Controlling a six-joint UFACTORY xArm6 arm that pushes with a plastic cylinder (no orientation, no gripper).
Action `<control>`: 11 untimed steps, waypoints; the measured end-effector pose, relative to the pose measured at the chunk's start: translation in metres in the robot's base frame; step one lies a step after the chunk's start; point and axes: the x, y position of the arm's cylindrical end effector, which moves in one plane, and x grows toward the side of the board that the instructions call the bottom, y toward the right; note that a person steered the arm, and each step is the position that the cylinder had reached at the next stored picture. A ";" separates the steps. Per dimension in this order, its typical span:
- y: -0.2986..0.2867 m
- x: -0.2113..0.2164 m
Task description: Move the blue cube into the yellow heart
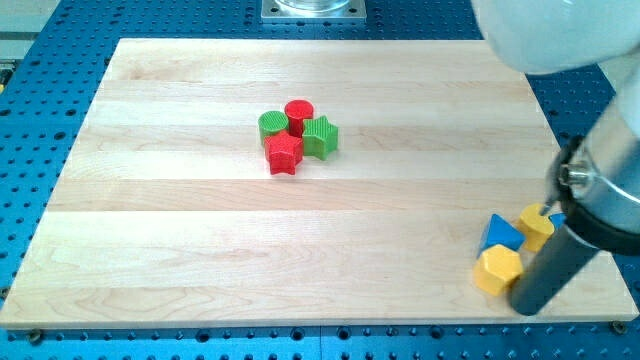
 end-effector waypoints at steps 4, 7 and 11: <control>0.026 0.006; 0.158 -0.063; 0.065 -0.060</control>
